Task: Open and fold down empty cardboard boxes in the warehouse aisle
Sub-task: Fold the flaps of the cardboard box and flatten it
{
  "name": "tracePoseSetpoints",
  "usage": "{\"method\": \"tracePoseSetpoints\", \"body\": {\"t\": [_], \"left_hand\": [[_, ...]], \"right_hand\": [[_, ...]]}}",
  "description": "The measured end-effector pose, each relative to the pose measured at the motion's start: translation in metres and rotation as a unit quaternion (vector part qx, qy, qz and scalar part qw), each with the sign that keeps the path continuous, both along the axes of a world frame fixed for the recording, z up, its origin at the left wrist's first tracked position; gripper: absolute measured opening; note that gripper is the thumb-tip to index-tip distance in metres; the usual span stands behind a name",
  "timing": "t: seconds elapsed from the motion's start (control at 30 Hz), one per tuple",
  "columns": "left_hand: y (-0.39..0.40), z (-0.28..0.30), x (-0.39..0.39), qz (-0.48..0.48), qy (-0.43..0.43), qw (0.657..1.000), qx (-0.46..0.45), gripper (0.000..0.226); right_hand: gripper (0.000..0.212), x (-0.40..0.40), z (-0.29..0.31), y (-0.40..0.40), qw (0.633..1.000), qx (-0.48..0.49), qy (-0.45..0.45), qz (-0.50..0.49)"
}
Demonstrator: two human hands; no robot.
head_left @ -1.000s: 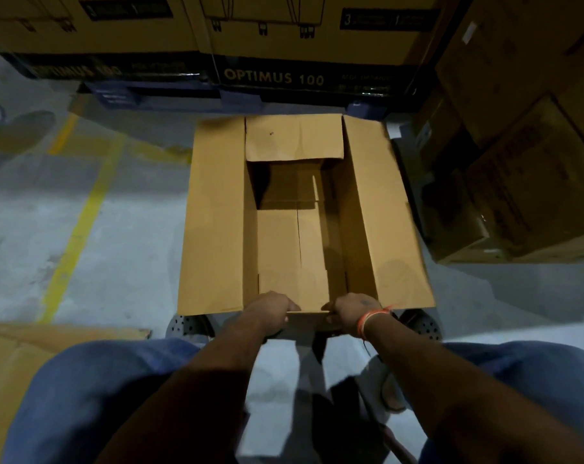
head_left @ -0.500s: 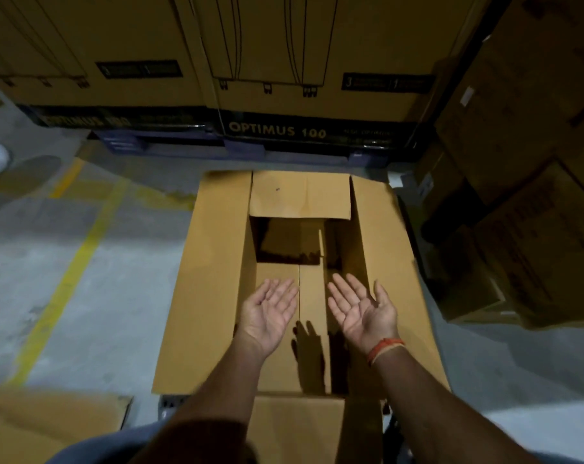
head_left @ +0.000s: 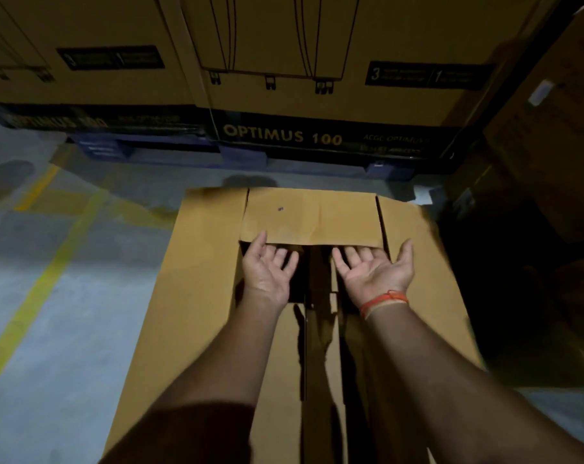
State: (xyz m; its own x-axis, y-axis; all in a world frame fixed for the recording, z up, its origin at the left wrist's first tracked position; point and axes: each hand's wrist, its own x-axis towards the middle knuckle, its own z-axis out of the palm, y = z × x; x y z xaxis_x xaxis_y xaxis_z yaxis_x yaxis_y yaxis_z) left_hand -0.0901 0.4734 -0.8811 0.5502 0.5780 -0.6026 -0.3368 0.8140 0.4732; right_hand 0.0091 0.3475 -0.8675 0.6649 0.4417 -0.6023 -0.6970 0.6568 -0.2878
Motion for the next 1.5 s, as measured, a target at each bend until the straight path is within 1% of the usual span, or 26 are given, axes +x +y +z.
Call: {"method": "tracePoseSetpoints", "body": {"t": [0.07, 0.1, 0.13, 0.17, 0.2, 0.23, 0.27, 0.3, 0.33, 0.37, 0.4, 0.47, 0.5, 0.6, 0.7, 0.77, 0.87, 0.97, 1.03, 1.1, 1.17, 1.23, 1.33, 1.37, 1.43, 1.5], "left_hand": [[0.023, 0.007, 0.013, 0.010, 0.016, 0.993, 0.116, 0.068], [0.036, 0.009, 0.016, -0.017, 0.042, 0.976, 0.211, 0.073], [0.050, 0.010, 0.019, -0.070, 0.098, 0.933, 0.339, 0.077], [0.064, 0.008, 0.022, -0.130, 0.177, 0.850, 0.479, 0.080], [0.078, 0.005, 0.025, -0.180, 0.258, 0.735, 0.600, 0.082], [0.091, 0.003, 0.029, -0.221, 0.333, 0.606, 0.688, 0.084], [0.100, 0.001, 0.034, -0.265, 0.394, 0.489, 0.732, 0.087], [0.106, 0.001, 0.037, -0.313, 0.438, 0.399, 0.742, 0.092], [0.110, -0.001, 0.040, -0.359, 0.470, 0.343, 0.730, 0.096], [0.112, -0.004, 0.042, -0.396, 0.486, 0.314, 0.713, 0.100], [0.114, -0.011, 0.042, -0.422, 0.489, 0.302, 0.701, 0.104], [0.118, -0.022, 0.039, -0.432, 0.481, 0.302, 0.701, 0.115], [0.121, -0.026, 0.038, -0.423, 0.472, 0.312, 0.707, 0.118], [0.126, -0.031, 0.039, -0.391, 0.450, 0.343, 0.726, 0.119], [0.123, -0.030, 0.040, -0.366, 0.445, 0.353, 0.737, 0.117], [0.119, -0.030, 0.036, -0.353, 0.439, 0.365, 0.741, 0.114], [0.106, -0.031, 0.016, -0.327, 0.450, 0.392, 0.733, 0.100], [0.081, -0.025, -0.015, -0.307, 0.463, 0.451, 0.699, 0.077], [0.062, -0.020, -0.038, -0.321, 0.480, 0.489, 0.654, 0.072], [0.042, -0.023, -0.066, -0.342, 0.501, 0.516, 0.604, 0.074], [0.017, -0.026, -0.100, -0.364, 0.521, 0.502, 0.586, 0.081], [-0.004, -0.024, -0.128, -0.380, 0.535, 0.476, 0.585, 0.081], [-0.018, -0.003, -0.148, -0.399, 0.524, 0.499, 0.564, 0.073], [-0.020, 0.008, -0.151, -0.406, 0.520, 0.507, 0.555, 0.073], [-0.025, 0.030, -0.158, -0.407, 0.509, 0.522, 0.551, 0.075], [-0.025, 0.051, -0.168, -0.406, 0.501, 0.514, 0.566, 0.079]], "right_hand": [[0.071, 0.021, 0.009, 0.008, 0.995, -0.026, -0.099, 0.016], [0.063, 0.031, 0.014, 0.012, 0.982, -0.070, -0.170, 0.040], [0.059, 0.042, 0.018, 0.015, 0.955, -0.144, -0.251, 0.072], [0.057, 0.054, 0.020, 0.018, 0.904, -0.242, -0.334, 0.109], [0.060, 0.068, 0.020, 0.020, 0.825, -0.349, -0.418, 0.153], [0.065, 0.084, 0.017, 0.022, 0.709, -0.455, -0.497, 0.207], [0.070, 0.101, 0.012, 0.024, 0.572, -0.545, -0.552, 0.268], [0.074, 0.114, 0.008, 0.025, 0.451, -0.599, -0.575, 0.328], [0.078, 0.124, 0.003, 0.026, 0.371, -0.621, -0.576, 0.380], [0.082, 0.131, -0.002, 0.026, 0.326, -0.627, -0.565, 0.426], [0.087, 0.133, -0.007, 0.026, 0.296, -0.625, -0.554, 0.464], [0.103, 0.127, -0.020, 0.025, 0.257, -0.625, -0.548, 0.492], [0.111, 0.123, -0.026, 0.024, 0.251, -0.631, -0.551, 0.486], [0.127, 0.113, -0.036, 0.023, 0.247, -0.656, -0.567, 0.433], [0.127, 0.111, -0.034, 0.021, 0.248, -0.660, -0.574, 0.417], [0.126, 0.107, -0.031, 0.016, 0.263, -0.661, -0.574, 0.407], [0.118, 0.090, -0.029, 0.003, 0.284, -0.665, -0.557, 0.409], [0.103, 0.062, -0.021, -0.018, 0.302, -0.677, -0.518, 0.426], [0.096, 0.040, -0.021, -0.035, 0.322, -0.683, -0.496, 0.429], [0.076, 0.018, -0.028, -0.055, 0.363, -0.672, -0.473, 0.440], [0.056, -0.007, -0.028, -0.077, 0.353, -0.680, -0.477, 0.432], [0.058, -0.037, -0.026, -0.096, 0.362, -0.676, -0.474, 0.433], [0.060, -0.070, -0.019, -0.121, 0.388, -0.672, -0.452, 0.439], [0.059, -0.076, -0.014, -0.125, 0.384, -0.672, -0.448, 0.449], [0.061, -0.089, -0.002, -0.131, 0.345, -0.678, -0.469, 0.448], [0.065, -0.108, 0.012, -0.131, 0.269, -0.668, -0.567, 0.399]]}}
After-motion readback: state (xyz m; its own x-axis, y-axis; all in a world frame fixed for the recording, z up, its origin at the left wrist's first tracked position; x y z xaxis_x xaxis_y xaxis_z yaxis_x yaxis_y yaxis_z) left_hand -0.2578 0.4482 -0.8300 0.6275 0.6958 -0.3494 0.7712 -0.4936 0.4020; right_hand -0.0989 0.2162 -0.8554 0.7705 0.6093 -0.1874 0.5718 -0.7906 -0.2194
